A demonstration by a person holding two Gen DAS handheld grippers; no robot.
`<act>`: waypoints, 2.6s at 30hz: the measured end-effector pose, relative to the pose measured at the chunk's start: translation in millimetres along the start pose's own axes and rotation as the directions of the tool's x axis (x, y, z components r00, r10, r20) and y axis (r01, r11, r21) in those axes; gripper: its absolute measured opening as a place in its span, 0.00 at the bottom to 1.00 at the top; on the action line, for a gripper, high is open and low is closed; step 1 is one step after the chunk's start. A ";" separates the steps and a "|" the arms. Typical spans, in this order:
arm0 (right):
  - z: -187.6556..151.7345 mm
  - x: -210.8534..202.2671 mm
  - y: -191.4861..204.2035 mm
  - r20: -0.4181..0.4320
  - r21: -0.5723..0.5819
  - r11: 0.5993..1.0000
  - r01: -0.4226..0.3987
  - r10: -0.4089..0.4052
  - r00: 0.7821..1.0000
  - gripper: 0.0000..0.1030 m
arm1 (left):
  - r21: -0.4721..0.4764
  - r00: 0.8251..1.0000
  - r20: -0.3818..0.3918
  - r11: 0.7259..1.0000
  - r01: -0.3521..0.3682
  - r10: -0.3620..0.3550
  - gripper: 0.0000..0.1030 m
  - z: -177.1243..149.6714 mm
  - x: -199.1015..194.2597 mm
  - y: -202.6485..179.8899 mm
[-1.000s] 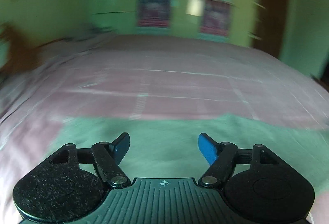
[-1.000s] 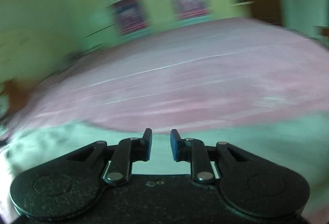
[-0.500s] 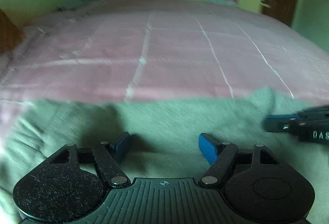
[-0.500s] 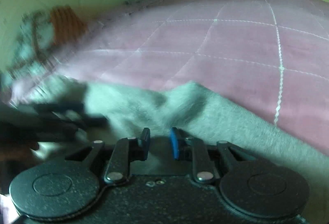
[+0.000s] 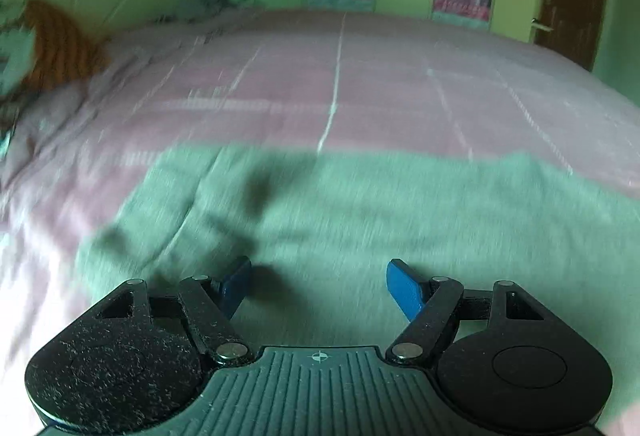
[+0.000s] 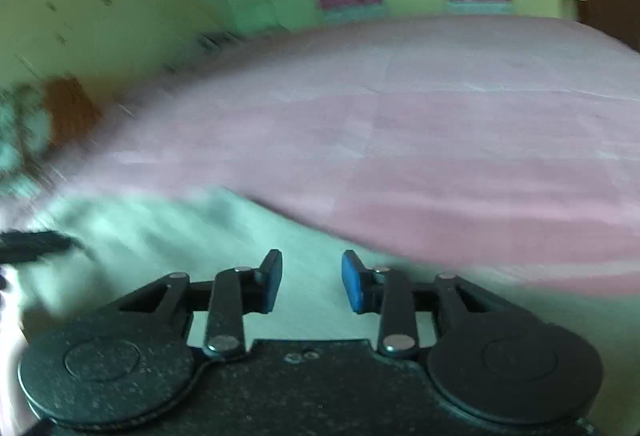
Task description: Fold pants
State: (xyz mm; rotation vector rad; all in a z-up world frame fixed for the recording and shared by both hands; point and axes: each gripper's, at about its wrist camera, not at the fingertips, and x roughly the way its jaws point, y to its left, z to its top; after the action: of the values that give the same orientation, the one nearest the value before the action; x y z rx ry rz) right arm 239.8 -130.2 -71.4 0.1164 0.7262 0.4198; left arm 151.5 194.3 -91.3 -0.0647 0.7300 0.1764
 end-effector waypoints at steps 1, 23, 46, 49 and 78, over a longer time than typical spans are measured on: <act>-8.0 -8.9 -24.9 -0.026 0.016 0.998 0.056 -0.055 0.998 0.30 | 0.002 1.000 0.009 1.000 -0.006 0.006 0.72 -6.5 -7.6 1.1; -173.2 -229.4 -289.4 0.162 0.844 0.537 -0.003 -0.249 0.955 0.38 | -0.071 0.997 -0.063 0.996 -0.053 0.049 0.93 -25.2 -19.7 -4.6; -143.5 -200.9 -280.5 0.036 0.734 0.649 0.202 -0.334 0.942 0.17 | -0.061 0.997 0.013 0.995 -0.077 0.078 0.94 -22.4 -47.7 15.3; -128.5 -194.0 -269.5 0.009 0.729 0.632 0.264 -0.395 0.919 0.16 | -0.101 0.996 0.002 0.991 -0.093 0.093 0.95 -26.8 -54.1 36.2; -56.2 13.0 139.9 -0.095 -0.168 0.983 -0.069 0.054 0.994 0.22 | -0.215 1.000 -0.010 0.977 -0.002 0.000 0.95 -100.1 -89.9 101.7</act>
State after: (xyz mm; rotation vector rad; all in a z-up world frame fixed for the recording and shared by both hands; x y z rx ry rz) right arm 164.7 0.3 -86.8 -0.0427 0.7732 0.5477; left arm 1.4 269.9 -105.4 -0.2719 0.7183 0.2557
